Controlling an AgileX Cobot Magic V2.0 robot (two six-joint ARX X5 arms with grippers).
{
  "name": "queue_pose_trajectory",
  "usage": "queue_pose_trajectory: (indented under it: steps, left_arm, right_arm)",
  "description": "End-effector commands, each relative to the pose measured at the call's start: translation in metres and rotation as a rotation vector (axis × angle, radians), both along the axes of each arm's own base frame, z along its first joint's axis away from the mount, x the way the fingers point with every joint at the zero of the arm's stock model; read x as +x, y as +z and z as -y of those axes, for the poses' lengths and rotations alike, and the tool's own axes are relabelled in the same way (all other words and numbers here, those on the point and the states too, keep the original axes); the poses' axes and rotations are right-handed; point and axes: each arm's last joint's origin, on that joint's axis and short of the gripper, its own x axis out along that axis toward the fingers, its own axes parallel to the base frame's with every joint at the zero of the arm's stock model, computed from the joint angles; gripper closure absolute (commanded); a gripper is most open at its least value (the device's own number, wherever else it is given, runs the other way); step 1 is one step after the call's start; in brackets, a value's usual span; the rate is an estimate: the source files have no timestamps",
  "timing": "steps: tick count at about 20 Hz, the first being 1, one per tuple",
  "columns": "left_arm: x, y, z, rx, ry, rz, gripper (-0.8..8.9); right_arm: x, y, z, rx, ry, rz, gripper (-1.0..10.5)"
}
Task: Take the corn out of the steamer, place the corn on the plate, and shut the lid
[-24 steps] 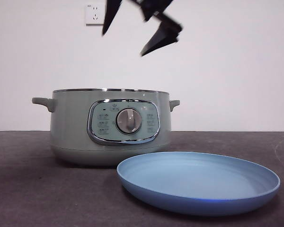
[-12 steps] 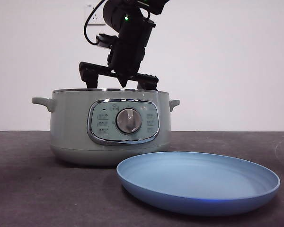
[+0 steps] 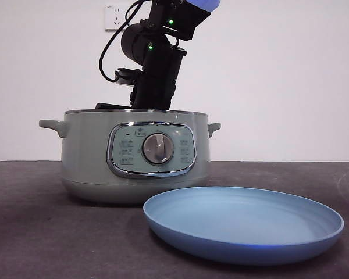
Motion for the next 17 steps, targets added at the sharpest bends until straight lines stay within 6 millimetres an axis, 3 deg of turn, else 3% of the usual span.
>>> queue_pose_trajectory:
  steps: [1, 3, 5, 7, 10, 14, 17]
  left_arm:
    - [-0.002, 0.004, -0.001, -0.025, 0.004, 0.04, 8.22]
    - [-0.002, 0.004, -0.001, -0.024, 0.004, 0.038, 8.22]
    - [-0.002, 0.004, -0.001, -0.024, 0.003, 0.038, 8.22]
    - [-0.002, 0.004, -0.001, -0.024, 0.004, 0.039, 8.22]
    - [-0.002, 0.006, -0.001, -0.036, 0.002, 0.062, 8.22]
    - [-0.001, 0.009, 0.0, -0.047, 0.001, 0.086, 8.22]
    - [-0.001, 0.009, 0.0, -0.049, 0.001, 0.089, 8.22]
  right_arm:
    - [-0.001, -0.005, -0.002, -0.007, 0.009, -0.011, 7.7]
    - [-0.001, -0.005, -0.002, -0.006, 0.011, -0.012, 9.4]
    - [-0.001, -0.004, -0.003, 0.002, 0.011, -0.004, 9.6]
    - [-0.004, 0.013, -0.001, 0.025, 0.015, 0.027, 9.6]
    - [-0.021, 0.08, 0.014, 0.103, 0.037, 0.144, 9.6]
    - [-0.067, 0.18, 0.058, 0.182, 0.061, 0.301, 9.6]
    - [-0.096, 0.217, 0.092, 0.167, 0.069, 0.332, 9.6]
